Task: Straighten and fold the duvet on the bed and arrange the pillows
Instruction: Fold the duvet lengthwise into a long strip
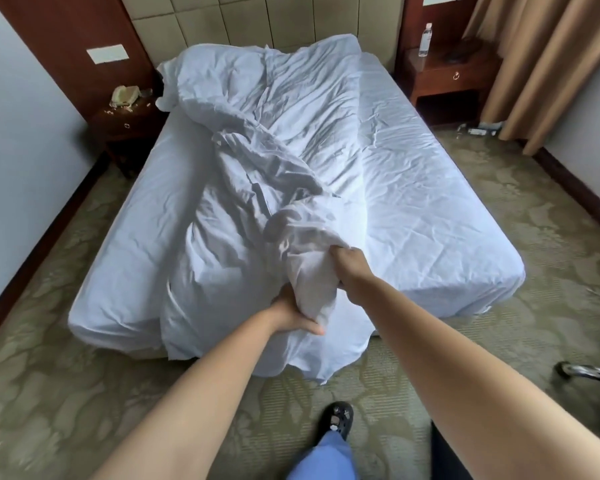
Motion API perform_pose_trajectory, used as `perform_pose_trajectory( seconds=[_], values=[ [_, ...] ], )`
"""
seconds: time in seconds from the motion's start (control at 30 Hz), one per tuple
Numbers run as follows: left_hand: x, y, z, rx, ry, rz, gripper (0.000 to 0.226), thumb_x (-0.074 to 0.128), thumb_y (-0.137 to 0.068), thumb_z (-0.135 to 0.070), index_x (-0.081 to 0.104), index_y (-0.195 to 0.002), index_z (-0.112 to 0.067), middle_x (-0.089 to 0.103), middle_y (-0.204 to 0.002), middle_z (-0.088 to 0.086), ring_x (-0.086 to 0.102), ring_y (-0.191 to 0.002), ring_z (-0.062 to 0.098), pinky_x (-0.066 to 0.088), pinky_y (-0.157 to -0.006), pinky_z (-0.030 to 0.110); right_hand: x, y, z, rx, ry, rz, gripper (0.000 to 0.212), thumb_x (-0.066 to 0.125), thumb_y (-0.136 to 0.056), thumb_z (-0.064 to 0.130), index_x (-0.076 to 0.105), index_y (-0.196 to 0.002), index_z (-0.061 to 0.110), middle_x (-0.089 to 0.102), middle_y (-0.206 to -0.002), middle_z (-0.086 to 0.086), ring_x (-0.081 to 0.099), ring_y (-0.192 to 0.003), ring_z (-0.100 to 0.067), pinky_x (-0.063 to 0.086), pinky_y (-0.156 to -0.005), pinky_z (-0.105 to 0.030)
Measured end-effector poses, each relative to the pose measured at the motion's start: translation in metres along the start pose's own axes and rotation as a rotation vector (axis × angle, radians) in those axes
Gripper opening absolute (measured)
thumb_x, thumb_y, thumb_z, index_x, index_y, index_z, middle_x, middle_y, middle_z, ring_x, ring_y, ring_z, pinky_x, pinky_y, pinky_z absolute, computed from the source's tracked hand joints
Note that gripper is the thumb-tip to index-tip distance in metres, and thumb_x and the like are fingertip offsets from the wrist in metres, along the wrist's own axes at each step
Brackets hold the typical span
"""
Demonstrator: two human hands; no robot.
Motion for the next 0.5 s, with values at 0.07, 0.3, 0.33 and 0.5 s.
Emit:
perform_pose_trajectory(
  seconds=[0.07, 0.3, 0.33, 0.5],
  values=[
    [-0.021, 0.009, -0.006, 0.078, 0.119, -0.239, 0.106, 0.087, -0.063, -0.027, 0.025, -0.148, -0.013, 0.035, -0.149, 0.006, 0.035, -0.138, 0.021, 0.030, -0.105, 0.022, 0.013, 0.013, 0.017, -0.003, -0.222, 0.032, 0.020, 0.041, -0.094, 0.017, 0.059, -0.101, 0.011, 0.056, -0.081, -0.007, 0.052, -0.068, -0.020, 0.044, -0.051, -0.023],
    [-0.052, 0.053, -0.005, 0.040, -0.580, -0.308, 0.048, 0.047, -0.088, -0.008, 0.047, -0.131, -0.030, 0.057, -0.124, 0.009, 0.056, -0.109, 0.035, 0.049, -0.087, 0.039, -0.057, 0.035, -0.032, 0.141, -0.112, -0.342, 0.033, 0.034, -0.101, 0.012, 0.054, -0.123, -0.002, 0.058, -0.115, -0.015, 0.058, -0.106, -0.031, 0.049, -0.080, -0.030],
    [-0.047, 0.056, 0.001, 0.030, -0.628, -0.259, 0.043, 0.047, -0.089, -0.007, 0.052, -0.127, -0.025, 0.054, -0.125, 0.009, 0.055, -0.111, 0.034, 0.049, -0.088, 0.039, -0.050, 0.036, -0.062, 0.218, -0.144, -0.254, 0.025, 0.035, -0.100, 0.010, 0.056, -0.110, 0.000, 0.056, -0.101, -0.013, 0.059, -0.089, -0.028, 0.053, -0.066, -0.026],
    [-0.065, 0.071, 0.038, -0.098, -0.628, -0.272, 0.038, 0.044, -0.091, -0.006, 0.056, -0.126, -0.013, 0.048, -0.134, 0.012, 0.050, -0.120, 0.033, 0.046, -0.096, 0.039, 0.011, 0.060, -0.103, 0.499, -0.208, 0.005, 0.031, 0.045, -0.090, -0.002, 0.038, -0.061, 0.008, 0.043, -0.053, -0.008, 0.042, -0.049, -0.016, 0.032, -0.025, -0.013]
  ],
)
Point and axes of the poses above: each hand's wrist, its own y-axis away from the middle knuckle, its own x-axis out of the palm, z = x × y, the point moved 9 cm from there along -y, towards the middle knuckle
